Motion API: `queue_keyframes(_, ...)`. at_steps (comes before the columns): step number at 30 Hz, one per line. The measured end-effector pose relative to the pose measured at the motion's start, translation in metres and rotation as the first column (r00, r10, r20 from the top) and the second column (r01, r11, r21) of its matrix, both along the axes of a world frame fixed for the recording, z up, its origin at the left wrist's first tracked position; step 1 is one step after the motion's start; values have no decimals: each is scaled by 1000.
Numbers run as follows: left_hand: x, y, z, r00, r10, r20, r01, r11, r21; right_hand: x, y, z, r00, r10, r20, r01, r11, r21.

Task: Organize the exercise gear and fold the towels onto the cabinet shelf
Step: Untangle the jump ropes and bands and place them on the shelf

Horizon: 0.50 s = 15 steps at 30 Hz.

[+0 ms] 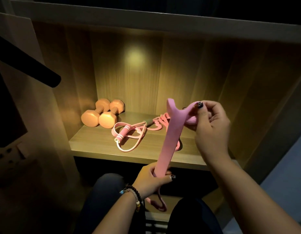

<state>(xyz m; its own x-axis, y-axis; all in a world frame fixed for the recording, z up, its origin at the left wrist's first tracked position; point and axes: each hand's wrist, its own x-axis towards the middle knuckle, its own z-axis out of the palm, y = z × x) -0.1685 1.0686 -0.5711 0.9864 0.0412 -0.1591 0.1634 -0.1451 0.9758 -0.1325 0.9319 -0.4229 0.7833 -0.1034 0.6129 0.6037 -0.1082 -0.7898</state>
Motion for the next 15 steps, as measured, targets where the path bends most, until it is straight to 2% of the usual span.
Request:
queue_keyframes(2,3,4,0,999,1,-35,-3,1000,-30,6,-3,-1,999,-29,-30,29,1000,-3)
queue_keyframes(3,6,4,1,998,24,-63,-33,988,-152,8,-4,-4,999,-27,-45,26,999,-20)
queue_keyframes(4,10,5,1,993,55,-107,-88,939,-332,10,-4,-7,998,-8,-61,6,999,-44)
queue_keyframes(5,11,6,0,985,68,-160,-141,852,-505,11,-5,-11,997,15,-72,-21,996,-82)
queue_keyframes(7,9,11,2,975,65,-211,-198,682,-704,12,-8,-19,997,49,-53,-58,982,-181)
queue_keyframes(10,8,24,10,988,95,-125,-156,495,-855,9,-11,-31,993,105,-49,-114,952,-283)
queue_keyframes(15,15,31,20,992,116,-53,-81,250,-965,-2,-1,-77,950,244,-194,-304,861,-408)
